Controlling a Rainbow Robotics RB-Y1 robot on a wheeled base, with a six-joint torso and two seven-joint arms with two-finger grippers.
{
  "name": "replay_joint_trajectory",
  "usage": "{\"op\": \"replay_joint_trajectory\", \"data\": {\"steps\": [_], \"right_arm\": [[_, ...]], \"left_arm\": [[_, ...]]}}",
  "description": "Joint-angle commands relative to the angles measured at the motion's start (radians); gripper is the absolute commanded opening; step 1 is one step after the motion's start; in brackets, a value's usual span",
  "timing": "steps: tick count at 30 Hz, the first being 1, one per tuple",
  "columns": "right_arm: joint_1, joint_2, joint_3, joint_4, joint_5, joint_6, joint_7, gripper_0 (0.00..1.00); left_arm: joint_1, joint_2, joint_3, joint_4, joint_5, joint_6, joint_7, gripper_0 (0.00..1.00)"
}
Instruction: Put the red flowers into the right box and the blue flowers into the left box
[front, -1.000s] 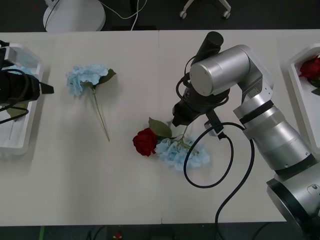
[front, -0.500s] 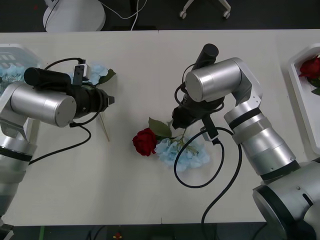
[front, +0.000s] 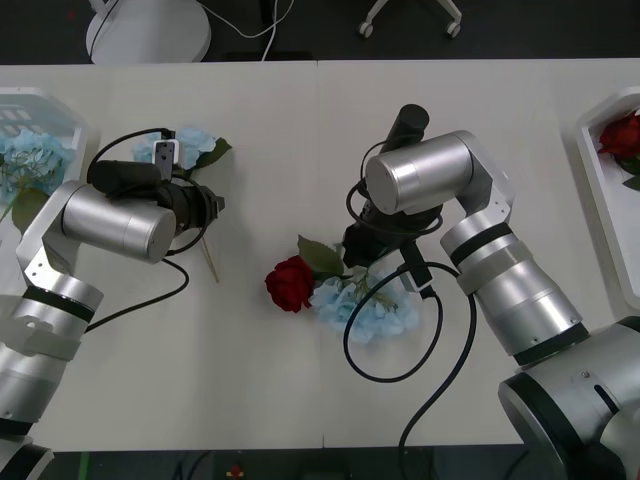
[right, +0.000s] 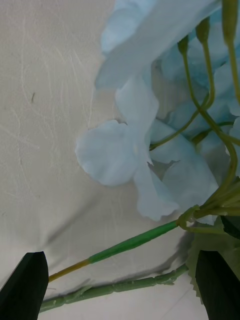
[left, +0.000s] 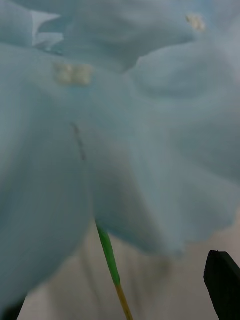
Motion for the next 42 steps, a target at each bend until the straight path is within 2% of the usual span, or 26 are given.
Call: {"op": "replay_joint_trajectory", "data": {"steps": [1, 4, 5, 6, 7, 8, 9, 10, 11, 12, 14, 15, 24, 28, 36, 42], "right_arm": [[0.004, 0.05, -0.011, 0.028, 0.011, -0.027, 0.022, 0.85], [0.004, 0.051, -0.016, 0.03, 0.013, -0.022, 0.024, 0.85], [0.004, 0.051, -0.019, 0.03, 0.011, -0.019, 0.024, 0.86], [0.004, 0.051, -0.023, 0.03, 0.009, -0.021, 0.027, 0.86], [0.004, 0.051, -0.025, 0.03, 0.008, -0.021, 0.034, 0.85], [0.004, 0.051, -0.026, 0.03, 0.005, -0.022, 0.04, 0.85], [0.004, 0.051, -0.029, 0.03, 0.005, -0.024, 0.042, 0.72], [0.004, 0.051, -0.029, 0.03, 0.002, -0.027, 0.043, 0.42], [0.004, 0.051, -0.032, 0.03, 0.002, -0.027, 0.043, 0.24], [0.004, 0.051, -0.034, 0.03, 0.0, -0.027, 0.043, 0.18], [0.004, 0.051, -0.04, 0.03, -0.007, -0.027, 0.063, 0.01], [0.004, 0.051, -0.042, 0.03, -0.01, -0.027, 0.07, 0.0], [0.004, 0.047, -0.043, 0.03, -0.037, 0.002, 0.114, 0.0], [-0.008, 0.015, -0.049, 0.03, -0.093, 0.041, 0.165, 0.0], [-0.05, -0.11, -0.074, 0.03, -0.268, 0.156, 0.28, 0.0], [-0.082, -0.231, -0.072, 0.008, -0.402, 0.24, 0.416, 0.0]], "left_arm": [[-0.083, -0.021, -0.007, 0.067, -0.017, -0.06, 0.075, 1.0], [-0.096, -0.024, -0.007, 0.087, -0.023, -0.063, 0.075, 1.0], [-0.099, -0.024, -0.007, 0.09, -0.026, -0.065, 0.074, 0.94], [-0.097, -0.024, -0.007, 0.091, -0.029, -0.065, 0.075, 0.81], [-0.099, -0.024, -0.007, 0.091, -0.032, -0.063, 0.075, 0.59], [-0.097, -0.024, -0.009, 0.091, -0.033, -0.065, 0.075, 0.46], [-0.097, -0.024, -0.007, 0.091, -0.033, -0.065, 0.075, 0.33], [-0.097, -0.024, -0.007, 0.091, -0.035, -0.065, 0.075, 0.17], [-0.099, -0.024, -0.007, 0.091, -0.035, -0.063, 0.075, 0.05], [-0.097, -0.024, -0.007, 0.093, -0.035, -0.065, 0.075, 0.01], [-0.097, -0.024, -0.009, 0.094, -0.036, -0.065, 0.075, 0.0], [-0.097, -0.024, -0.01, 0.096, -0.036, -0.065, 0.075, 0.0], [-0.097, -0.024, -0.018, 0.101, -0.04, -0.065, 0.084, 0.0], [-0.097, -0.016, -0.004, 0.062, -0.029, -0.056, 0.091, 0.0], [-0.097, 0.027, 0.117, -0.159, 0.068, 0.178, 0.086, 0.0], [-0.108, 0.059, 0.287, -0.318, 0.161, 0.388, 0.06, 0.0]]}}
